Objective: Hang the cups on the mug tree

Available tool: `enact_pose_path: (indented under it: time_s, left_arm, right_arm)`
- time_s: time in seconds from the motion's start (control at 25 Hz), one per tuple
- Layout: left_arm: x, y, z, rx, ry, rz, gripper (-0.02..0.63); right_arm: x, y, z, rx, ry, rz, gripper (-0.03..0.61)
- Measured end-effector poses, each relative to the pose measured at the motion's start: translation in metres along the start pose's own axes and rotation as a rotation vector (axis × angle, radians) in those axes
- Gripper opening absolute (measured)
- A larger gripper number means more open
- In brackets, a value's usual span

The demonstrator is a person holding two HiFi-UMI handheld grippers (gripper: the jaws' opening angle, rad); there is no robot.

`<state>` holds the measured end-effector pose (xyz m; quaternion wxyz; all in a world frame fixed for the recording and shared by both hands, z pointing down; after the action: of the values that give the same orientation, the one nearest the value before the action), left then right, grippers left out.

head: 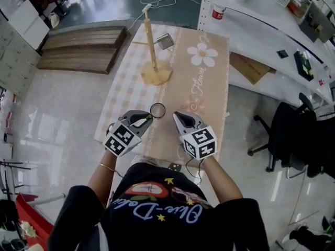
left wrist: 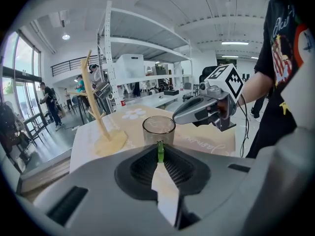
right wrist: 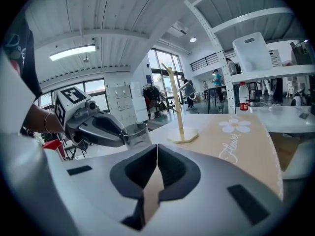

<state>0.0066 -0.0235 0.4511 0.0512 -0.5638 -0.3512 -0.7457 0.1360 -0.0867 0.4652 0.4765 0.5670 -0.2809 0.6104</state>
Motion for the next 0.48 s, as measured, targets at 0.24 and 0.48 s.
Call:
enact_pose_path:
  time_s: [0.24,0.48]
  left_arm:
    - [-0.004,0.003,-0.014,0.041,0.002,0.020,0.048]
    - [0.000,0.003,-0.033,0.088,0.010,0.030,0.048]
  right_arm:
    - [-0.003,0.007,-0.002,0.028,0.024,0.008,0.009]
    - [-0.003,0.021,-0.008,0.065,0.038,0.013,0.009]
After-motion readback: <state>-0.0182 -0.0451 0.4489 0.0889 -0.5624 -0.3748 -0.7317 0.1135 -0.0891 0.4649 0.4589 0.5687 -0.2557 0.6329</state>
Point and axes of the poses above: the fingertips, and each gripper's own axes: y forward along the fingers, z to its right, x out of its underside, the point moved 5 cm from there along -y, backward along the fingers, and after that the axes turned 9 degrees about z, right-handed, at the moved point
